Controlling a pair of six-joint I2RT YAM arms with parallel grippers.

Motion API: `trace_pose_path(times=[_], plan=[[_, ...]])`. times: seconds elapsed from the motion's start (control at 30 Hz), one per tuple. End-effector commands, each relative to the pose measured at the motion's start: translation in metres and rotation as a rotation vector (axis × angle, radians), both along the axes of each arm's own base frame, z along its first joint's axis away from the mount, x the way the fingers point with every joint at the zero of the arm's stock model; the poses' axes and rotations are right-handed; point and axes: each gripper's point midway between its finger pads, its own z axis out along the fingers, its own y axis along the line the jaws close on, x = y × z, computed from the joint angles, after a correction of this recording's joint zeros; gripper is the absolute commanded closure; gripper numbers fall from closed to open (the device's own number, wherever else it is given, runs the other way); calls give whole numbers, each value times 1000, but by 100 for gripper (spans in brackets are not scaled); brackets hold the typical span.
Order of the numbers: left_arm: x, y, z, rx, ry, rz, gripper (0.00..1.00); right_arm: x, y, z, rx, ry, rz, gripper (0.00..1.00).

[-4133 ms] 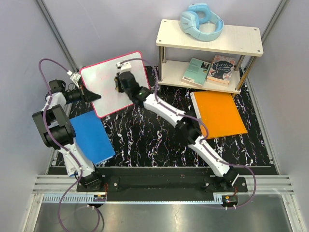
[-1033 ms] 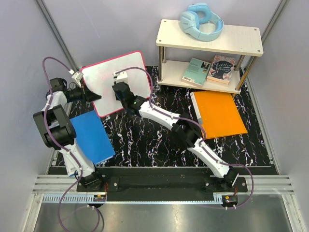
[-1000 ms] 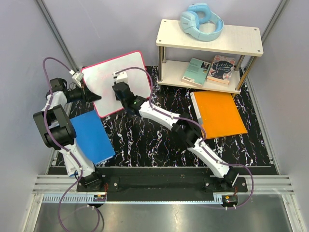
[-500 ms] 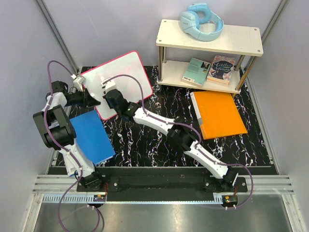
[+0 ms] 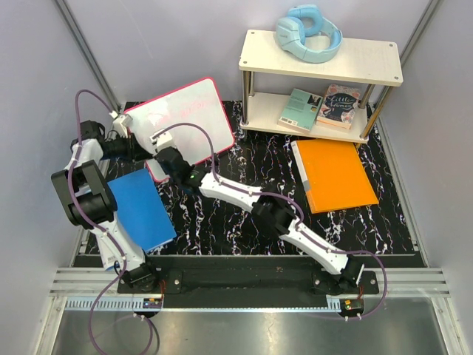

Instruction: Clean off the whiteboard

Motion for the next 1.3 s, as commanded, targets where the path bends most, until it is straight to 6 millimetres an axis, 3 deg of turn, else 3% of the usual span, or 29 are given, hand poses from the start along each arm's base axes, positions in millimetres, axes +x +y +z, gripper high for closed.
trace_pose_path(times=[0.0, 0.03, 0.07, 0.17, 0.3, 0.4, 0.5, 0.6, 0.73, 0.87, 0.97, 1.03, 1.07, 1.27], plan=[[-22, 77, -73, 549, 156, -18, 100, 58, -79, 1, -3, 15, -295, 100], [-23, 77, -74, 549, 158, -18, 100, 63, -89, -6, -8, 31, -310, 100], [-23, 77, -73, 551, 155, -18, 100, 77, -104, 4, 22, 35, -349, 100], [-24, 77, -74, 550, 159, -24, 100, 101, -135, 8, 39, 43, -414, 100], [-26, 78, -75, 565, 159, -32, 100, 125, -165, 14, 55, 39, -479, 100], [-28, 78, -75, 567, 163, -35, 100, 135, -171, 15, 47, 33, -479, 100], [-27, 78, -74, 567, 158, -36, 100, 133, -160, 12, 31, 43, -420, 100], [-26, 78, -73, 562, 156, -31, 100, 118, -135, 7, 37, 75, -314, 100], [-25, 76, -73, 554, 156, -31, 100, 84, -91, 1, 8, 74, -166, 100], [-25, 76, -72, 551, 156, -28, 100, 33, -37, -1, -39, 32, -5, 100], [-26, 75, -74, 545, 161, -29, 100, 6, -9, -2, -46, 17, 73, 100], [-25, 75, -73, 541, 160, -26, 100, 2, -3, 0, -44, 3, 76, 100], [-26, 74, -74, 538, 164, -28, 100, 1, -2, -9, -55, 8, 75, 100], [-24, 73, -72, 529, 155, -24, 100, 31, -37, -14, -117, -7, -65, 100]])
